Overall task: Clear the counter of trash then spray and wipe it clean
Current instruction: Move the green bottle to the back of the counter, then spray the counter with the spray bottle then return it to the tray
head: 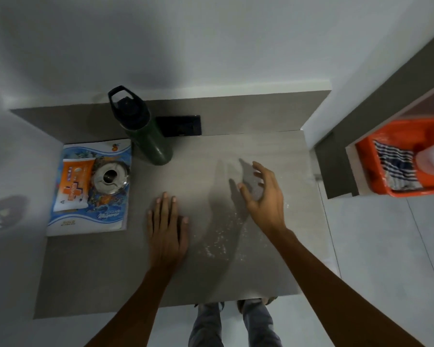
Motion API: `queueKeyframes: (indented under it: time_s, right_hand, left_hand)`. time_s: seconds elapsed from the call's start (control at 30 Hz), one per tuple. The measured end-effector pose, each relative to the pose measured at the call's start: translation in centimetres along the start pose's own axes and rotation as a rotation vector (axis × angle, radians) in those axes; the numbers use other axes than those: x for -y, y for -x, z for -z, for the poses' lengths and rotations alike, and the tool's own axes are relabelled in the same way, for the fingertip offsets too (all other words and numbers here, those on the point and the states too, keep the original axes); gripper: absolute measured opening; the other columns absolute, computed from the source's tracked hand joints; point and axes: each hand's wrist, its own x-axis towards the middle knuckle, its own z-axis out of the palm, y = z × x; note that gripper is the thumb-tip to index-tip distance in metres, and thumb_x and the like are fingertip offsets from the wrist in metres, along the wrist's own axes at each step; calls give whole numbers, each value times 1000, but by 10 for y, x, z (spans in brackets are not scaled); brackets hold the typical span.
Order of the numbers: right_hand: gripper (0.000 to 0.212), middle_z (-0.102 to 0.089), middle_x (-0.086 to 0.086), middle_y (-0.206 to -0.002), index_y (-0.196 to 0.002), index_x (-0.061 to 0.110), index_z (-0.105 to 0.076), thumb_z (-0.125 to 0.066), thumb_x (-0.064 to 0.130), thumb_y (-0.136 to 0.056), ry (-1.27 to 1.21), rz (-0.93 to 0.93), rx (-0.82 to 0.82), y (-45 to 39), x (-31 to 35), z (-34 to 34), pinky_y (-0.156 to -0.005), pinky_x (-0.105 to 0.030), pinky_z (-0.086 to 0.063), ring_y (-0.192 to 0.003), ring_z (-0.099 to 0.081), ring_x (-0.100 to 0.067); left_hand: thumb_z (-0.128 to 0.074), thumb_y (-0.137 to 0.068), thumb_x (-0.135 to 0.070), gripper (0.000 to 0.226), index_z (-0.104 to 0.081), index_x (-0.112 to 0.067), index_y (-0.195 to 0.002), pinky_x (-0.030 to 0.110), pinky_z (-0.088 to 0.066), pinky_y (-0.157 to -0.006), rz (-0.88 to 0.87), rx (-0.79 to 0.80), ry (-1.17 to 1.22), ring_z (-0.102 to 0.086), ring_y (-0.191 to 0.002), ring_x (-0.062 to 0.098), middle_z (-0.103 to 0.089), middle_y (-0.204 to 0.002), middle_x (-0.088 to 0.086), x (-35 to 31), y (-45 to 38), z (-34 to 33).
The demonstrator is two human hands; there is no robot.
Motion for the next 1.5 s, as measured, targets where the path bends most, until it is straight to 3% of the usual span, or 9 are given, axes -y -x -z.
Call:
queueKeyframes:
  time_s: [0.3,0.43,0.57,0.73,0.83,0.93,1.17,1.37,1.5]
  right_hand:
    - [74,-54,12,-158,-159,35,-44,-81,49,-97,-69,-91,-120,8,-64,102,-111,-42,-58,-137,-59,-12]
    - [75,-54,27,-153,-158,37,-47,-82,54,-94,-121,-99,-191,11,-78,146,-110,-34,-56,-135,-61,-4]
    - [77,-60,16,-154,-157,35,-48,-86,48,-92,-166,-110,-301,15,-95,196,-107,-27,-58,-134,-64,-7]
    - [76,-60,23,-147,-157,38,-47,-87,46,-93,-233,-156,-390,12,-118,249,-103,-22,-57,-129,-64,3]
    - [76,-61,17,-148,-154,37,-49,-86,54,-91,-324,-246,-511,4,-136,279,-104,-30,-60,-130,-65,-1]
    - [75,-64,10,-145,-154,26,-52,-88,47,-91,-410,-280,-624,-13,-156,303,-105,-35,-63,-131,-67,-10]
    - [84,-56,0,-156,-159,17,-44,-88,39,-92,-410,-258,-744,-77,-188,358,-113,-35,-58,-139,-61,-15]
    - [93,-49,-1,-165,-163,19,-38,-86,50,-90,-325,-293,-803,-123,-211,380,-125,-46,-47,-151,-50,-21]
    - [78,-60,4,-154,-156,22,-49,-85,48,-91,-367,-270,-867,-140,-224,385,-123,-37,-49,-145,-57,-17]
  left_hand:
    - [-31,-110,-49,73,-28,-9,-170,59,-15,-139,-110,99,60,-15,-171,32,-18,-182,12,-108,-2,-22]
    - [-36,-111,-48,71,-28,-12,-171,60,-18,-137,-194,78,88,-15,-171,30,-18,-183,9,-166,-2,-42]
    - [-41,-112,-51,71,-31,-15,-171,63,-23,-134,-255,52,15,-19,-171,30,-21,-182,8,-217,-9,-63]
    - [-28,-113,-59,74,-20,-19,-174,62,-18,-136,-308,122,-41,-7,-173,28,-6,-185,6,-259,-18,-85]
    - [-26,-113,-60,74,-18,-20,-175,59,-17,-137,-329,154,-57,-4,-173,27,-3,-185,5,-278,-21,-93]
    - [-34,-113,-58,74,-22,-18,-174,58,-18,-137,-335,156,-82,-7,-172,29,-8,-185,8,-296,-22,-96]
    - [-40,-112,-62,74,-36,-16,-170,57,-25,-134,-367,78,-197,-30,-166,38,-30,-179,12,-317,-32,-106]
    - [-27,-113,-65,75,-25,-19,-173,54,-20,-138,-355,124,-236,-19,-170,32,-22,-182,9,-315,-33,-120]
    - [-19,-112,-65,77,-18,-20,-174,57,-19,-138,-346,162,-248,-13,-171,31,-15,-183,9,-316,-34,-120]
